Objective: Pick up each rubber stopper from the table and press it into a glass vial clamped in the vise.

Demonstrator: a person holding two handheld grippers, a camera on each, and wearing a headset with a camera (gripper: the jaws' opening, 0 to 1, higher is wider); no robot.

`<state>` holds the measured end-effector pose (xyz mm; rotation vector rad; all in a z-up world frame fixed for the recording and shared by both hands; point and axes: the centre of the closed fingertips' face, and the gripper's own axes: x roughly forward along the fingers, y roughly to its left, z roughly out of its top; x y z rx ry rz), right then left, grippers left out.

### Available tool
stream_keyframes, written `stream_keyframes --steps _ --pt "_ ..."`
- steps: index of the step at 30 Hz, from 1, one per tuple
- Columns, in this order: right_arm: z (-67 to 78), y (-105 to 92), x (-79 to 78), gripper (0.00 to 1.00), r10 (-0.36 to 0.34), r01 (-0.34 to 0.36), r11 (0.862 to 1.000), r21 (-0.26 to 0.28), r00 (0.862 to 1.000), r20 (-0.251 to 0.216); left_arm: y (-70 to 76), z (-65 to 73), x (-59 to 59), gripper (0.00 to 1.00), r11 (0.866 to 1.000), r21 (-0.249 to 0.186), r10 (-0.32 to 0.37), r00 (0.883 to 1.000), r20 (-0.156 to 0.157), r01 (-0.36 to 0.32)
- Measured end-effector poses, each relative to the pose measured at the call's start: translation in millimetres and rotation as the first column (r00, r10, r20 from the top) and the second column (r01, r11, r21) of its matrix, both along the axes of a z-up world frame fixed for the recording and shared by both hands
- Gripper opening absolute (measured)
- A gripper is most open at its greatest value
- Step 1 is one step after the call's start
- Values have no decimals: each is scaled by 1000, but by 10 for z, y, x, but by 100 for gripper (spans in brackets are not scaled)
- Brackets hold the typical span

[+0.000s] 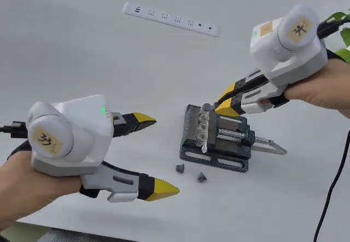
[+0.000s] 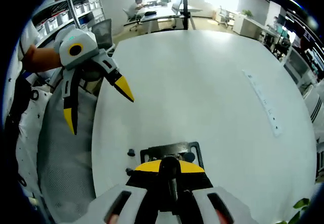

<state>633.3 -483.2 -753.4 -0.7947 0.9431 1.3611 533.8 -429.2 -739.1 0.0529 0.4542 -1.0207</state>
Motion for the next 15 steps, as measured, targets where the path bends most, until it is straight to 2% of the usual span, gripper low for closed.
stream_keyframes --steps 6,10,15 --pt "-152 26 42 5 29 -28 998 -55 1000 4 26 -39 -5 82 1000 -10 6 1000 -1 -7" --pt "-250 16 66 5 68 -65 992 -109 997 20 29 -62 -9 86 1000 -17 14 1000 -5 -14" --pt "-309 36 92 5 81 -77 987 -140 996 22 24 -72 -12 87 1000 -27 13 1000 -9 -13"
